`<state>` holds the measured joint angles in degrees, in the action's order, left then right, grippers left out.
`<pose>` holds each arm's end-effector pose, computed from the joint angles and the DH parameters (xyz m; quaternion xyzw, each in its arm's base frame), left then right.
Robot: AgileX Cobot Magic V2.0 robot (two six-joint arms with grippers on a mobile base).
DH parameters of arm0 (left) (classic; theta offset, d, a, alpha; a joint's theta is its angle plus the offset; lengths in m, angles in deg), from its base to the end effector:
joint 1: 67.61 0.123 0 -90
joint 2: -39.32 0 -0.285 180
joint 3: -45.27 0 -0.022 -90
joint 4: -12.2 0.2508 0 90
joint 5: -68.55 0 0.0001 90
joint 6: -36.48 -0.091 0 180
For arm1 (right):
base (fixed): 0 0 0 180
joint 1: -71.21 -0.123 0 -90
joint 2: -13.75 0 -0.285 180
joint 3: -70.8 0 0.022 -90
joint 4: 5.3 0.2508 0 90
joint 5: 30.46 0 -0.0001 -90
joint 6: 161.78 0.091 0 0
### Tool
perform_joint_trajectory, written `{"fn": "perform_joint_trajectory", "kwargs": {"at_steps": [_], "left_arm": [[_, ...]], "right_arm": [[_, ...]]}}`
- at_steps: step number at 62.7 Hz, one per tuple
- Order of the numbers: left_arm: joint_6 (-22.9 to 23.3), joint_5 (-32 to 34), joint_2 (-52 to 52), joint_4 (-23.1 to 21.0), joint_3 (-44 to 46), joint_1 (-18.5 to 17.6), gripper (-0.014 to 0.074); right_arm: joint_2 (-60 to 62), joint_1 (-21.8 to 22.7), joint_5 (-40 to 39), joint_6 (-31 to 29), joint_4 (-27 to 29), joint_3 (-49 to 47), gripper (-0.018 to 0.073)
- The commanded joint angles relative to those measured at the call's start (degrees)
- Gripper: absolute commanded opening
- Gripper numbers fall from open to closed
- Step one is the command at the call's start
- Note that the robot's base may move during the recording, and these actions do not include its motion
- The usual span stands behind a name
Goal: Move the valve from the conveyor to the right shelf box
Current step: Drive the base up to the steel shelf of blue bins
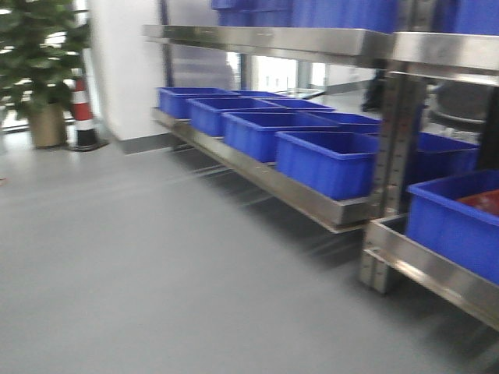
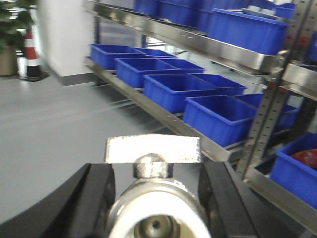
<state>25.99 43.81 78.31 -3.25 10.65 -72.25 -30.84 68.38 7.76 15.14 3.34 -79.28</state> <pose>0.1014 -0.0184 0.3822 0.0436 0.7506 -0.0892 0.6532 0.1160 0.0142 0.3766 -0.0194 0.8303 0.0704 0.5525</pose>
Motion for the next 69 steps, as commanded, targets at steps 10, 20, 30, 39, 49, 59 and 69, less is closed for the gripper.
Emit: {"fn": "perform_joint_trajectory", "kwargs": {"at_steps": [10, 20, 30, 39, 49, 59, 69], "left_arm": [[-0.07, 3.25, -0.50, -0.51, 0.20, -0.39, -0.0111], [-0.07, 3.25, -0.50, -0.51, 0.20, -0.39, -0.0111], [-0.07, 3.25, -0.50, -0.51, 0.20, -0.39, -0.0111], [-0.07, 3.25, -0.50, -0.51, 0.20, -0.39, -0.0111], [-0.07, 3.40, -0.50, -0.51, 0.20, -0.39, -0.0111], [-0.07, 3.40, -0.50, -0.51, 0.20, -0.39, -0.0111], [-0.07, 3.40, -0.50, -0.51, 0.20, -0.39, -0.0111]], "right_arm": [[0.33, 0.33, -4.45, -0.05, -0.26, -0.46, -0.0162], [0.33, 0.33, -4.45, -0.05, -0.26, -0.46, -0.0162], [0.33, 0.33, -4.45, -0.05, -0.26, -0.46, -0.0162], [0.33, 0.33, -4.45, -0.05, -0.26, -0.46, -0.0162], [0.33, 0.33, -4.45, -0.05, -0.26, -0.46, -0.0162], [0.33, 0.33, -4.45, -0.05, -0.26, -0.46, -0.0162], [0.33, 0.33, -4.45, -0.05, -0.26, -0.46, -0.0162]]}}
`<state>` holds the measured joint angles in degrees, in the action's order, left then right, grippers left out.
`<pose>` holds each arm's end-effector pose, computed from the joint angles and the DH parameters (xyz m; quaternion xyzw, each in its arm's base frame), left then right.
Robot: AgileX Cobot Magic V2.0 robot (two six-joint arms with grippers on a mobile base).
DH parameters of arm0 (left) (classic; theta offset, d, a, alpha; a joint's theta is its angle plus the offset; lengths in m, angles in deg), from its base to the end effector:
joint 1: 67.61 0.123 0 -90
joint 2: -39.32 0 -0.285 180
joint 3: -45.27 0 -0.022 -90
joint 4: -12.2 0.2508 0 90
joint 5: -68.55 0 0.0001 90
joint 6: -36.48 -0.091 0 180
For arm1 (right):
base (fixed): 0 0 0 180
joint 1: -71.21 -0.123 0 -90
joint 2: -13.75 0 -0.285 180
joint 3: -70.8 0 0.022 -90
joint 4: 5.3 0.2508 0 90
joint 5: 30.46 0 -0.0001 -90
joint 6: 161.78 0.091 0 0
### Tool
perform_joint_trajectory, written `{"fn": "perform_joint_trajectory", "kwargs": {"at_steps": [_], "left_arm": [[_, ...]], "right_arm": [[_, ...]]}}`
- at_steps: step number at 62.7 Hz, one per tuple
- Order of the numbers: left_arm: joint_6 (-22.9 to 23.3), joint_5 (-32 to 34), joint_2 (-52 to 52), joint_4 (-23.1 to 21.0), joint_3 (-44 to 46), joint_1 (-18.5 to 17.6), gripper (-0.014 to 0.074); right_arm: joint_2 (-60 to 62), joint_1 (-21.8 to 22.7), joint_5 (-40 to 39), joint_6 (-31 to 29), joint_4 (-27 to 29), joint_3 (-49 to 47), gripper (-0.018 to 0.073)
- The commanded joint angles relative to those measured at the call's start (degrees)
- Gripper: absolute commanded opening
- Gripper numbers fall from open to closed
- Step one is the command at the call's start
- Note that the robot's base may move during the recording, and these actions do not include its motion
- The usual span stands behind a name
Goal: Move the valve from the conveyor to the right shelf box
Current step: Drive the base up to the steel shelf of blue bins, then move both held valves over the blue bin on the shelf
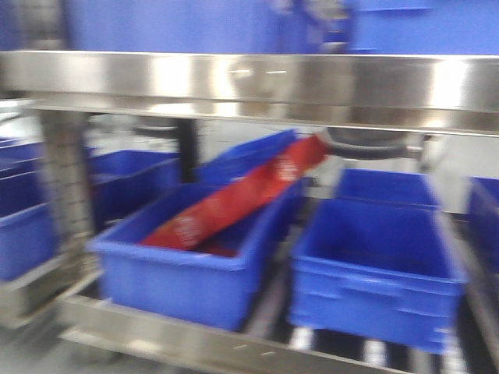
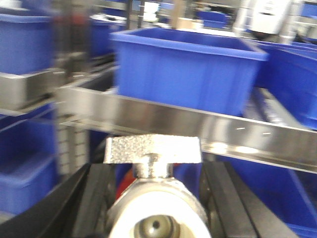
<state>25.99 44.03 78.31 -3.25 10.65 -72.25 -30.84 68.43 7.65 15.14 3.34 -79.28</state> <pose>0.1014 -0.0183 0.3825 0.0432 0.7494 -0.0890 0.6546 0.1161 0.0141 0.3768 -0.0189 0.8298 0.0701 0.5533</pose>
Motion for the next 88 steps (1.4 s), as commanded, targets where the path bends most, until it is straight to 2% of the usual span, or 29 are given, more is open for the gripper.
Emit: {"fn": "perform_joint_trajectory", "kwargs": {"at_steps": [1, 88], "left_arm": [[-0.07, 3.18, -0.50, -0.51, 0.20, -0.39, -0.0111], [-0.07, 3.18, -0.50, -0.51, 0.20, -0.39, -0.0111]], "right_arm": [[0.33, 0.28, -4.35, -0.05, -0.26, -0.46, -0.0162], [0.33, 0.28, -4.35, -0.05, -0.26, -0.46, -0.0162]]}}
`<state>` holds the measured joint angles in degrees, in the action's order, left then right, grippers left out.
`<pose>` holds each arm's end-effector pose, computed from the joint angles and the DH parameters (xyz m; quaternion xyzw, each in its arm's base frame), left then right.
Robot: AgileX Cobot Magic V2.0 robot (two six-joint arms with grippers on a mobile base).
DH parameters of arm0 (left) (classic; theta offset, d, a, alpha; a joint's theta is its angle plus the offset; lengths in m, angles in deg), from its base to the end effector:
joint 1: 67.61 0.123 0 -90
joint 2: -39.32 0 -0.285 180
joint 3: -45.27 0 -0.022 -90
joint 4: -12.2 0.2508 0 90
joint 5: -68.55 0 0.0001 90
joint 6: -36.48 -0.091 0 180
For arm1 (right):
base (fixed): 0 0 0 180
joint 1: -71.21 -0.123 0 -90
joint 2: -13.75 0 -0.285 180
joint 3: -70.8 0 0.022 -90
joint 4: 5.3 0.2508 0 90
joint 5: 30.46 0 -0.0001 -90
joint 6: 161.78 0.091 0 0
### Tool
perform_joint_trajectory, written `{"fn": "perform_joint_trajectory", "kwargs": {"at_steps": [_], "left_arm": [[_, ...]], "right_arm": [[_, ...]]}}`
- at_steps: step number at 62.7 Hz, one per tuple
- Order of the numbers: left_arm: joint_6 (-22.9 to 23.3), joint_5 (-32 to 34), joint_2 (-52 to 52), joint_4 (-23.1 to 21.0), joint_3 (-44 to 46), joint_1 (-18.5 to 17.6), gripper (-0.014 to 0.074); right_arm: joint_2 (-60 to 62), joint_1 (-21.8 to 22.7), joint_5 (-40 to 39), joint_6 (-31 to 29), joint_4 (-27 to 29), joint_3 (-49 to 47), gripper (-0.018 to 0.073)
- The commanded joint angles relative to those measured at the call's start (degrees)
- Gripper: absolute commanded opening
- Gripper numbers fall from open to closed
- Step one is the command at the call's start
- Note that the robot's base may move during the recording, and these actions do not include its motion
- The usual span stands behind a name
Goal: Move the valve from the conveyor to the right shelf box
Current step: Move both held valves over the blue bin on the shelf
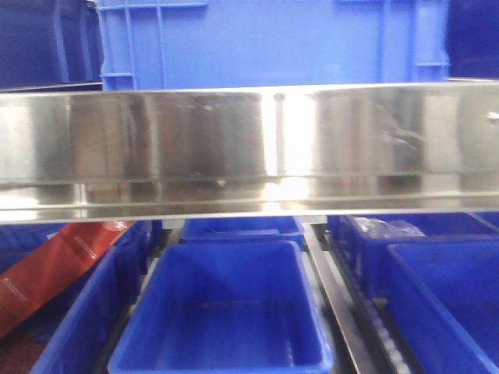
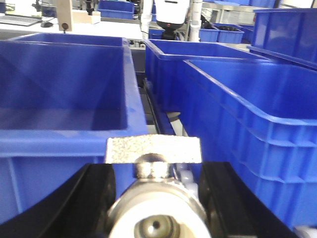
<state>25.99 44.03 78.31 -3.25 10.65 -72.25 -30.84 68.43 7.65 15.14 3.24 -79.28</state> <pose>0.1014 -0.0183 0.3825 0.0432 0.7494 -0.0890 0.6546 0.1161 0.0140 0.3768 -0.0192 0.8298 0.0693 0.5533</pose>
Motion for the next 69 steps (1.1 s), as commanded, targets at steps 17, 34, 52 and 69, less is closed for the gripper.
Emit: {"fn": "perform_joint_trajectory", "kwargs": {"at_steps": [17, 34, 52, 69], "left_arm": [[-0.07, 3.18, -0.50, -0.51, 0.20, -0.39, -0.0111], [-0.07, 3.18, -0.50, -0.51, 0.20, -0.39, -0.0111], [-0.07, 3.18, -0.50, -0.51, 0.20, -0.39, -0.0111], [-0.07, 3.33, -0.50, -0.51, 0.20, -0.39, -0.0111]], "right_arm": [[0.33, 0.28, -4.35, -0.05, -0.15, -0.46, -0.0162], [0.33, 0.28, -4.35, -0.05, -0.15, -0.46, -0.0162], [0.33, 0.28, -4.35, -0.05, -0.15, -0.46, -0.0162], [0.33, 0.28, -4.35, -0.05, -0.15, -0.46, -0.0162]]}}
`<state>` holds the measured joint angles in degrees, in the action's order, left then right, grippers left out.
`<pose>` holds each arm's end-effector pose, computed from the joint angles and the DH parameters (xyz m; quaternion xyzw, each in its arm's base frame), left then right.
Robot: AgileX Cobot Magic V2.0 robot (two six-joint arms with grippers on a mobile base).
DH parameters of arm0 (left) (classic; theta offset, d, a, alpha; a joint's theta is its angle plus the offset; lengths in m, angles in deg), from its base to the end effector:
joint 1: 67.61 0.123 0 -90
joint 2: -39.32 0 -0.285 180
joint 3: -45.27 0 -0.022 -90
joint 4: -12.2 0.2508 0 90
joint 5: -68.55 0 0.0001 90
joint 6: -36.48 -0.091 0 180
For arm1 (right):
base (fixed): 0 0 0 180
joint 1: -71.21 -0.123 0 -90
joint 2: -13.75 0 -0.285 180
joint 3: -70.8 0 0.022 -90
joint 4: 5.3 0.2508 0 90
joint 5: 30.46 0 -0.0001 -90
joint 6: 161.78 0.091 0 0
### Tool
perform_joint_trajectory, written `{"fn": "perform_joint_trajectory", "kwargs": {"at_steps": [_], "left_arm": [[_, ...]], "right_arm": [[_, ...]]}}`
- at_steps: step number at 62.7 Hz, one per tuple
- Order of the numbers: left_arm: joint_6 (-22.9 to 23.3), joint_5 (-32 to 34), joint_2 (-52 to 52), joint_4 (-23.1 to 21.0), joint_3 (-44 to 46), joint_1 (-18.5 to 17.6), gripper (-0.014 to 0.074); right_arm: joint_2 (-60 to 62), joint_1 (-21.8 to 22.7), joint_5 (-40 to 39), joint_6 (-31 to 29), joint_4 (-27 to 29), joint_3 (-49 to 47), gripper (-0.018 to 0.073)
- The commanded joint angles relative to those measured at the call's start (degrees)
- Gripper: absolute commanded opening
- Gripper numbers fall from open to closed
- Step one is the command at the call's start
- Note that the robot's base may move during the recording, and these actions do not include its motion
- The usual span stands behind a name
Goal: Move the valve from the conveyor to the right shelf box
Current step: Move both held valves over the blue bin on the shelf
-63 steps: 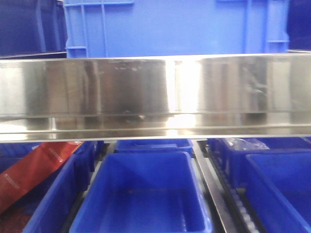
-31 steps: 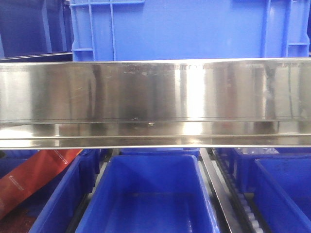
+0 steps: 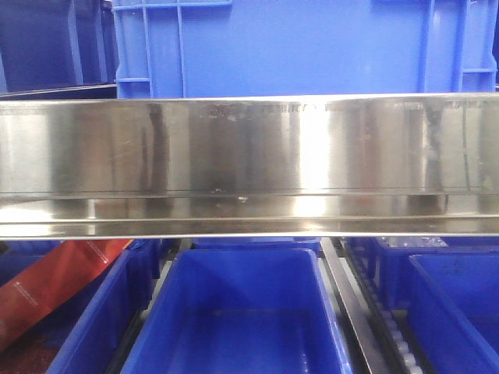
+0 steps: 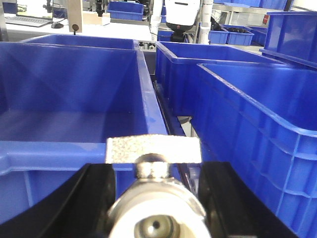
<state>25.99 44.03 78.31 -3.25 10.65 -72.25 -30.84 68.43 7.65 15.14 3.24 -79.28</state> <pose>0.1014 -0.0183 0.3825 0.0432 0.7494 -0.0890 0.6546 0.1161 0.0140 0.3768 -0.0192 0.8298 0.0693 0.5533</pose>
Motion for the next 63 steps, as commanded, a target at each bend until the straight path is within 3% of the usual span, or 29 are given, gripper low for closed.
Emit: {"fn": "perform_joint_trajectory", "kwargs": {"at_steps": [1, 21, 29, 47, 55, 63], "left_arm": [[-0.07, 3.36, -0.50, -0.51, 0.20, -0.39, -0.0111], [-0.07, 3.33, -0.50, -0.51, 0.20, -0.39, -0.0111], [-0.07, 2.81, -0.50, -3.52, 1.44, -0.39, -0.0111], [-0.07, -9.03, 3.05, -3.52, 9.97, -0.39, -0.0111], [-6.00, -13.25, 8.67, -5.80, 16.35, -0.39, -0.0111], [-9.58, -13.91, 14.80, -9.83, 21.59, -0.39, -0.0111]], "right_arm": [[0.33, 0.28, -4.46, -0.05, -0.15, -0.46, -0.0162], [0.33, 0.28, -6.07, -0.05, -0.15, -0.46, -0.0162], [0.33, 0.28, -6.51, -0.05, 0.49, -0.46, -0.0162], [-0.61, 0.28, -5.08, -0.05, 0.97, -4.88, -0.0162], [-3.61, -1.74, -3.02, -4.06, 1.15, -10.39, -0.0162], [-7.80, -5.94, -2.63, -4.31, 1.15, -16.37, -0.0162]]}}
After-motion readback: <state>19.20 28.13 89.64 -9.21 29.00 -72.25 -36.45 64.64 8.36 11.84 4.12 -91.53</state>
